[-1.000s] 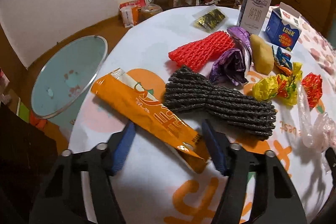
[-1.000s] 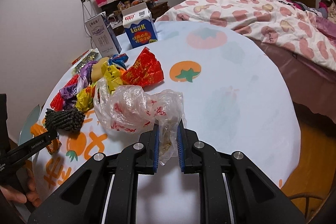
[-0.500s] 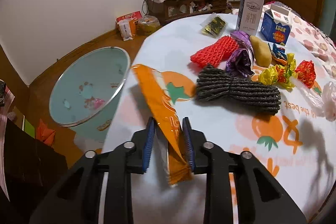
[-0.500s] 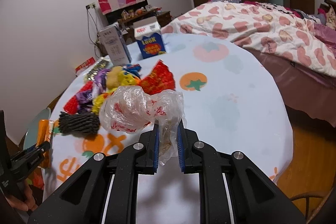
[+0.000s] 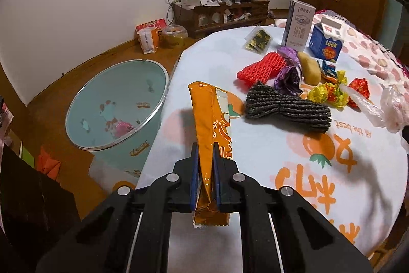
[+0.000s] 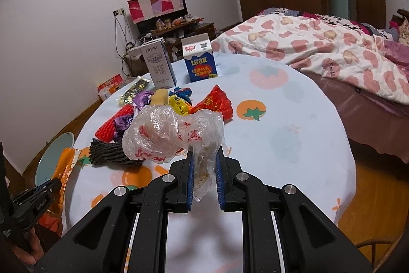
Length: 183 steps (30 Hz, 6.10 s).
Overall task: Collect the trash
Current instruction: 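Carry the orange wrapper and clear bag over the blue bin and open both tools, then move both open tools back over the remaining trash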
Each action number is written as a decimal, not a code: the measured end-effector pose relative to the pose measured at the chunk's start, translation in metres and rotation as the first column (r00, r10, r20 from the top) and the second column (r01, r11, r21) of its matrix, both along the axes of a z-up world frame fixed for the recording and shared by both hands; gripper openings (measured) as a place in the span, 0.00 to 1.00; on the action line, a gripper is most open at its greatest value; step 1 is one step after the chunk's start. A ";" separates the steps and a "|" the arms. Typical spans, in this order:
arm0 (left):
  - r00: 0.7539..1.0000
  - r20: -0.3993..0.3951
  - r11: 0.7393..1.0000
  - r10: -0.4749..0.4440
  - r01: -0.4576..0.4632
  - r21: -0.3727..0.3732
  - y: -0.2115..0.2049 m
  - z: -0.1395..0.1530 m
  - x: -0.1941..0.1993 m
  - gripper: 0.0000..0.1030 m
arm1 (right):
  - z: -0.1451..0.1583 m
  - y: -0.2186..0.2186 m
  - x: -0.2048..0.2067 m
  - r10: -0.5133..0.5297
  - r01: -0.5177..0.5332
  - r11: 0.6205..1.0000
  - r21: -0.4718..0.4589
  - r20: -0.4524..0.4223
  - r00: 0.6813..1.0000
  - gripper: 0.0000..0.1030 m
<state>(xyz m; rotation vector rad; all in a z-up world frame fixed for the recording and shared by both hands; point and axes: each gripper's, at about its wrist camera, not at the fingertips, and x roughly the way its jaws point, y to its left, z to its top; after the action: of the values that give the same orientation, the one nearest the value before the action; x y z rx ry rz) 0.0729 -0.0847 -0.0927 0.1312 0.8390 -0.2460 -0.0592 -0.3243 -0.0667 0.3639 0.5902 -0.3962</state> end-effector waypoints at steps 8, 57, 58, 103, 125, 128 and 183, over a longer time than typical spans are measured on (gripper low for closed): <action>0.999 0.040 1.000 -0.005 0.005 0.002 0.012 0.013 -0.007 0.09 | 0.006 0.018 0.007 0.031 -0.031 0.999 -0.011 0.006 1.000 0.15; 0.965 0.031 0.966 0.259 -0.259 -0.009 0.151 0.018 0.054 0.09 | 0.021 0.194 0.150 0.369 -0.368 0.929 -0.033 -0.002 0.930 0.15; 0.965 0.029 0.965 0.262 -0.262 -0.010 0.153 0.017 0.055 0.09 | 0.021 0.197 0.153 0.373 -0.373 0.927 -0.033 -0.002 0.928 0.15; 0.943 -0.105 0.949 0.315 -0.312 0.049 0.171 -0.046 0.138 0.09 | -0.055 0.271 0.269 0.516 -0.530 0.848 -0.003 -0.221 0.828 0.16; 0.934 -0.057 0.936 0.352 -0.350 0.043 0.177 -0.027 0.125 0.58 | -0.023 0.255 0.250 0.502 -0.510 0.860 -0.016 -0.153 0.851 0.72; 0.930 -0.052 0.931 0.363 -0.361 0.046 0.176 -0.023 0.116 0.66 | -0.014 0.247 0.240 0.488 -0.495 0.869 -0.020 -0.135 0.862 0.77; 1.000 -0.023 0.999 -0.018 0.019 0.046 -0.023 -0.008 0.039 0.70 | -0.033 -0.042 0.067 -0.017 0.020 1.000 0.016 -0.137 0.990 0.74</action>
<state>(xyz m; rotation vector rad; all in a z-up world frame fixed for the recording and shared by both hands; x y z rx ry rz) 0.1115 -0.1076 -0.1006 0.1803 0.8667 -0.2461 0.0073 -0.3661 -0.0998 0.3606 0.7248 -0.4365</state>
